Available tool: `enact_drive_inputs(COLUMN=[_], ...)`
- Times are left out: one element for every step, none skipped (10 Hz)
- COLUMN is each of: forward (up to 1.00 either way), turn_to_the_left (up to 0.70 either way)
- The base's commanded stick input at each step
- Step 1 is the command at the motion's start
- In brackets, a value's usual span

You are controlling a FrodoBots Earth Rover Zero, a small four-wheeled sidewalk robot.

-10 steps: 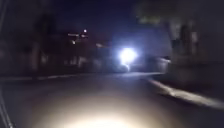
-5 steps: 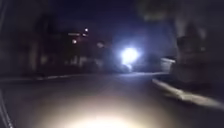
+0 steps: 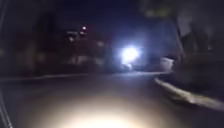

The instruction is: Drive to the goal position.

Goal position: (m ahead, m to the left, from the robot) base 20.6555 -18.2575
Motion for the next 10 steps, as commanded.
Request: enact_drive_inputs(forward=[0.70, 0.70, 0.70, 0.70, 0.70, 0.70, 0.70, 0.70, 0.70, 0.70], turn_to_the_left=[-0.33, -0.33, -0.33, -0.33, -0.18, -0.03, 0.02, 0.02, 0.02, 0.02])
